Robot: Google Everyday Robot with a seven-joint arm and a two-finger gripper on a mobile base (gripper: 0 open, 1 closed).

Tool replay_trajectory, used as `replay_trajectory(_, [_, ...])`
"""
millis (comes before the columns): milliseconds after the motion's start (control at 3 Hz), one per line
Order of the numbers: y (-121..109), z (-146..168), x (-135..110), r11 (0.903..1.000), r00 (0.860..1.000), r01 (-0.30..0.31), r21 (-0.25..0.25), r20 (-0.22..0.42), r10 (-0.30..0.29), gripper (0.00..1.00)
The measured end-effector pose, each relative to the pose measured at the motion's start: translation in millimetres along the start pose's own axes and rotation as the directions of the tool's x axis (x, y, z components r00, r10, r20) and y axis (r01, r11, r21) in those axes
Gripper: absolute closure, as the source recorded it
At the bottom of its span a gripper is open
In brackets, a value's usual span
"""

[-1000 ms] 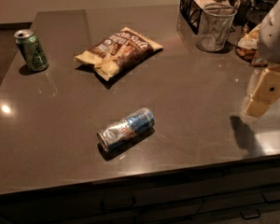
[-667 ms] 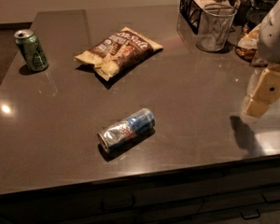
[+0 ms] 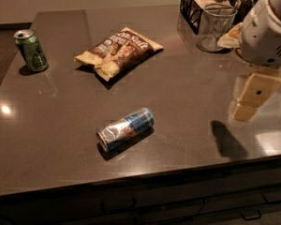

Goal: Place redbull can upright

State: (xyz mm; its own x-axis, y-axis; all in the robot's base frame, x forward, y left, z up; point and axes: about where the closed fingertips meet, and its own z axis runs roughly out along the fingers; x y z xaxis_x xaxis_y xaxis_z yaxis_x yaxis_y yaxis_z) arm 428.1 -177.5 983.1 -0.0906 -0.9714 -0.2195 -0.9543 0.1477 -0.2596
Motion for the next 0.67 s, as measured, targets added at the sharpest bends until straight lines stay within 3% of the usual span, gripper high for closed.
replay_trajectory(333, [18.9, 11.2, -40.5, 0.9894, 0.990, 0.142, -0.033, 0.034, -0.141, 0.00])
replay_trajectory(667, [31.3, 31.4, -81.7, 0.9632, 0.965, 0.261, -0.063, 0.047, -0.259, 0.00])
